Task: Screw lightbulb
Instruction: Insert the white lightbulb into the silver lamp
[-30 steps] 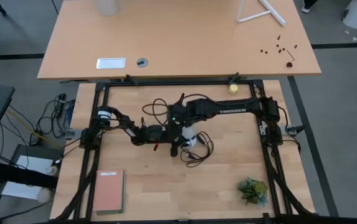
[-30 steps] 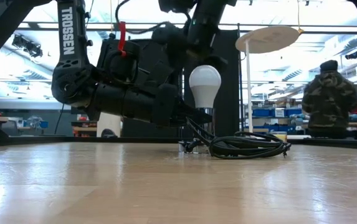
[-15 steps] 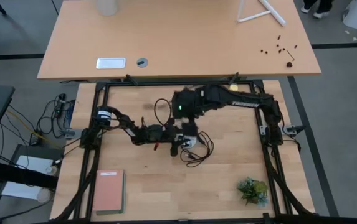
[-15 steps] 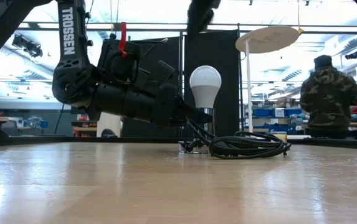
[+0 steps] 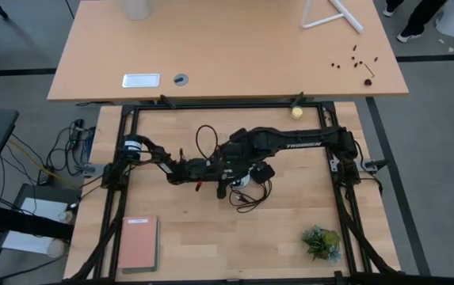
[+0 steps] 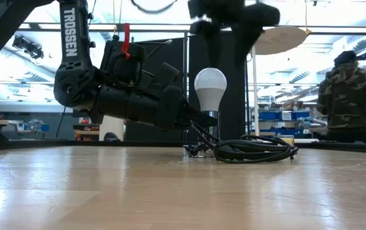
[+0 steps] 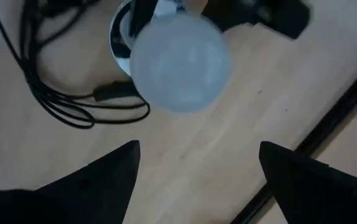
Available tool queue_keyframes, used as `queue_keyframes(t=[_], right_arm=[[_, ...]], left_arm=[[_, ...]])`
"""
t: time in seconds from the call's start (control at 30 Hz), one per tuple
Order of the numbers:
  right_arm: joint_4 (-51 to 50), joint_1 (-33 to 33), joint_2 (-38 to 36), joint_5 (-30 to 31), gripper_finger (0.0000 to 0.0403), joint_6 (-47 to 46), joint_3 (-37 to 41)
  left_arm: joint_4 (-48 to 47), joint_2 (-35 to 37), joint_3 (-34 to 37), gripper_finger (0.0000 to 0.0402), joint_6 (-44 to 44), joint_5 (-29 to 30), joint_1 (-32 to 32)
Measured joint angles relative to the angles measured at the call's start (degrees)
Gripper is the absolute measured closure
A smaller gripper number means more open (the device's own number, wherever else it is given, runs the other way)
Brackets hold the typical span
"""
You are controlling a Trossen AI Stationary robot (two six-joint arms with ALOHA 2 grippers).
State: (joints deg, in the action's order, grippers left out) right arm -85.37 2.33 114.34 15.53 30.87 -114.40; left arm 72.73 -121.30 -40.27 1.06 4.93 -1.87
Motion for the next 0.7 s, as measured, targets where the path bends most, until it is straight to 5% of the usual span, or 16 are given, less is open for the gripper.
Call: queue_keyframes(t=[0.23,0.7], right_arm=[[9.2,-0.8,0.0,-3.8,0.0050,2.4,7.4],[14.7,-2.2,1.3,-11.5,0.0052,2.7,8.0]], left_arm=[[0.1,0.0,0.0,0.0211,0.0,0.0,0.0],[0.2,0.0,0.0,0.0211,0.1,0.2,0.0]])
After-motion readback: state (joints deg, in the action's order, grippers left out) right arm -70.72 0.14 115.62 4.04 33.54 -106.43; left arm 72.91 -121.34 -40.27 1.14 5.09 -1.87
